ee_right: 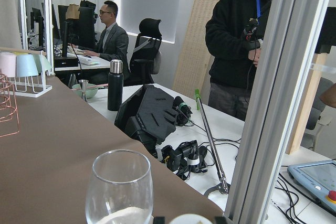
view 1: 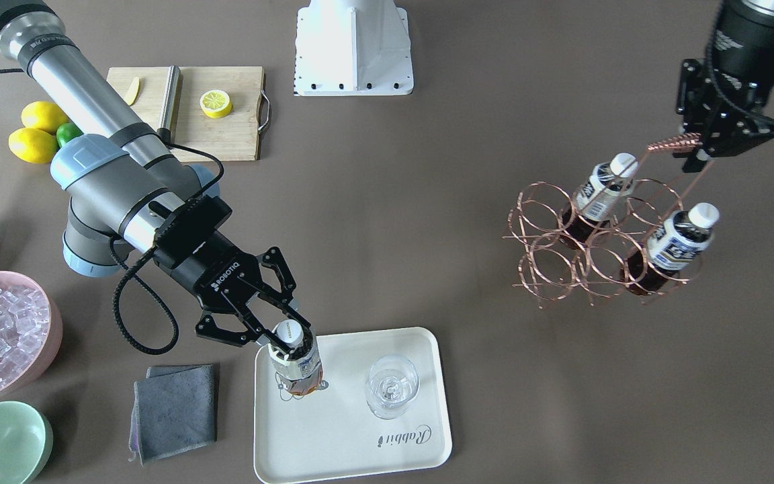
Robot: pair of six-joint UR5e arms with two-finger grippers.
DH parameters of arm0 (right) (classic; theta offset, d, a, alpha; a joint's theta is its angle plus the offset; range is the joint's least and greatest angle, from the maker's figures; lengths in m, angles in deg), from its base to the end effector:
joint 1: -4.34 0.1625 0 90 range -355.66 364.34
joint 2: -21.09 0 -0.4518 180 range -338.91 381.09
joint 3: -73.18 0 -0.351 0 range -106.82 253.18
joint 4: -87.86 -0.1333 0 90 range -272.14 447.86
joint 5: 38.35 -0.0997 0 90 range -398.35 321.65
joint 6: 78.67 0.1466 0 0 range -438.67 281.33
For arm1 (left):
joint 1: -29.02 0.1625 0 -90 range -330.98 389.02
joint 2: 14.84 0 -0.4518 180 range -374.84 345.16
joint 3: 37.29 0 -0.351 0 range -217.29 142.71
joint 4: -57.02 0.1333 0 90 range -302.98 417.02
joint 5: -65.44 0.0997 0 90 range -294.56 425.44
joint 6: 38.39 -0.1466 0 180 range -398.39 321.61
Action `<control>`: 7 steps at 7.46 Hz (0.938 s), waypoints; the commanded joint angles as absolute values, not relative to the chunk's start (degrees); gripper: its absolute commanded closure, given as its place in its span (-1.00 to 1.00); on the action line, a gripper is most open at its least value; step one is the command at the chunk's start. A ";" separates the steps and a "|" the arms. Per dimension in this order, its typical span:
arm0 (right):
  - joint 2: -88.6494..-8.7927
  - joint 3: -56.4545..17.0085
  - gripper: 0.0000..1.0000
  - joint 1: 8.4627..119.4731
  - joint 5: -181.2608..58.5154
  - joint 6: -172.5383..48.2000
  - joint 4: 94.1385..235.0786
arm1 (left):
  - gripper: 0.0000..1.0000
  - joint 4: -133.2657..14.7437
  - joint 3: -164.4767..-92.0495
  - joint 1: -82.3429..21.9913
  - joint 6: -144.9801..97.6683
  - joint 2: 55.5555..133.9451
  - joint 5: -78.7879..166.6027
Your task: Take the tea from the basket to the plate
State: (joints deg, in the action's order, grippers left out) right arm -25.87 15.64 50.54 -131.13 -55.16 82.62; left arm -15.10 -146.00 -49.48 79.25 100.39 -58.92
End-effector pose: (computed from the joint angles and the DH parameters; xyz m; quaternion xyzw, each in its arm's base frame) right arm -0.4399 -0.6410 0.2924 0.6557 -0.4541 -0.1252 0.5901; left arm 0.0677 -0.5863 0.3926 -0.1674 0.3181 -0.7040 0.6125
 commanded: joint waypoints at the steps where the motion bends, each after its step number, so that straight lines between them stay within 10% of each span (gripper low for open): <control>1: -25.15 17.63 1.00 51.18 -129.94 -51.80 82.59 | 1.00 -30.90 -127.37 -55.08 76.49 100.99 -59.54; 6: -24.44 18.69 1.00 48.91 -125.73 -49.32 80.93 | 0.94 -44.56 -103.39 -57.90 71.65 111.02 -59.10; 7: -24.53 18.95 1.00 48.03 -124.50 -49.31 80.31 | 0.51 -44.76 -103.39 -57.90 71.57 111.02 -59.19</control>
State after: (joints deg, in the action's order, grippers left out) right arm -24.48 18.64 49.67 -126.79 -49.50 81.42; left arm -43.03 -104.92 -57.81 72.19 110.47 -59.15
